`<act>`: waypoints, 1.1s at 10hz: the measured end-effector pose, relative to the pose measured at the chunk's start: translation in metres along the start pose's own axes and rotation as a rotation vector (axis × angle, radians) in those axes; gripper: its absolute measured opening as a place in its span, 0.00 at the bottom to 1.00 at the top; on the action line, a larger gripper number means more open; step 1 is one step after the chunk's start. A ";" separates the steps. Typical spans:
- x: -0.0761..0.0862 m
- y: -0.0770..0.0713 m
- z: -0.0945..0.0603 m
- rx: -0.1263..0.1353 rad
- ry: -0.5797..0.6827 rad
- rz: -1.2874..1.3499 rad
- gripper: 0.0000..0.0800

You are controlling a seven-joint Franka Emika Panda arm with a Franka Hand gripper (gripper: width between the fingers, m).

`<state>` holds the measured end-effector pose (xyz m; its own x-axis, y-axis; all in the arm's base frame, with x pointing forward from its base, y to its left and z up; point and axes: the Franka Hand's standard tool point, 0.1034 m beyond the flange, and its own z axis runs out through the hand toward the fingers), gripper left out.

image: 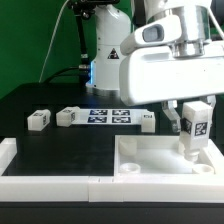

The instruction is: Assemble one leg

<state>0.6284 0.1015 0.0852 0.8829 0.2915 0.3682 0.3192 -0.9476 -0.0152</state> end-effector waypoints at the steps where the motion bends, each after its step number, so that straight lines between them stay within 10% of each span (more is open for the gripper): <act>1: -0.001 -0.003 0.002 0.003 -0.004 -0.001 0.36; 11: -0.002 -0.014 0.016 0.004 0.020 -0.014 0.36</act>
Offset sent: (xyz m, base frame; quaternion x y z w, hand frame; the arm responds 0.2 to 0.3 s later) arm 0.0025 0.0096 -0.0091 -0.0119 0.0045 0.0147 0.9998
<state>0.6279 0.1161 0.0700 0.8714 0.3019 0.3866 0.3326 -0.9430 -0.0134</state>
